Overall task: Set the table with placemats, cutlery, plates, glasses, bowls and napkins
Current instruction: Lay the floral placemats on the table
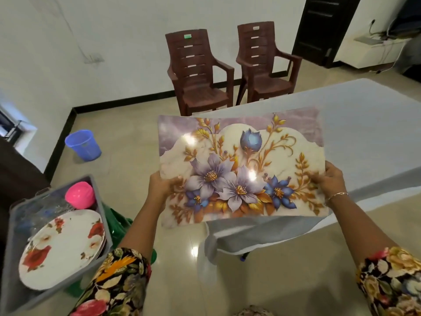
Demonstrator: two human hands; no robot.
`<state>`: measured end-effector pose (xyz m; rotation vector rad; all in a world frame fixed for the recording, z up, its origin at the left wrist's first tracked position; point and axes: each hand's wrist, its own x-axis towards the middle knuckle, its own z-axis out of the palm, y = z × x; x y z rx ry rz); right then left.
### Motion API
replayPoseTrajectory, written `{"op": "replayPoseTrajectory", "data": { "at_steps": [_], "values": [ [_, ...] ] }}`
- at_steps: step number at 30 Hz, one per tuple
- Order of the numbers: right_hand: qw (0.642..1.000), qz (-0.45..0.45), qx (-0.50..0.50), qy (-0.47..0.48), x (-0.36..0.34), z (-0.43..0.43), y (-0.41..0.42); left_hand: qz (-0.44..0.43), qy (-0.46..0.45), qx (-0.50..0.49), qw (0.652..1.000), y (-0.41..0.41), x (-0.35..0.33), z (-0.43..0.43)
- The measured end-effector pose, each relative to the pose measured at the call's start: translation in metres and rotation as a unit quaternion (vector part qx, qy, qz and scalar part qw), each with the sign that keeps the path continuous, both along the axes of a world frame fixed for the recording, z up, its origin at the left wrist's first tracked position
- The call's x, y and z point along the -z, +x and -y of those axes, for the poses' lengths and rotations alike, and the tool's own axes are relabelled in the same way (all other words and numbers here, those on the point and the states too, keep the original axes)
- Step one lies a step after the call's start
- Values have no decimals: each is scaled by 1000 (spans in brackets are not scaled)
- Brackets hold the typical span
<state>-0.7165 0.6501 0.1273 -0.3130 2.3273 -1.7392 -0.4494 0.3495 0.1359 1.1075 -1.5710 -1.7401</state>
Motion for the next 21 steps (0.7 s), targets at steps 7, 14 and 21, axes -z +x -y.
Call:
{"op": "replayPoseTrajectory", "data": {
  "at_steps": [7,14,21],
  "values": [
    [992,-36,-10,122,-9,-13,-57,54,76,-20,995,-40,12,-21],
    [984,-40,-10,172,4,-13,-111,95,80,-47,991,-81,38,-32],
    [985,-9,-28,170,15,5,-168,91,86,-84,989,-127,61,-29]
  ]
}}
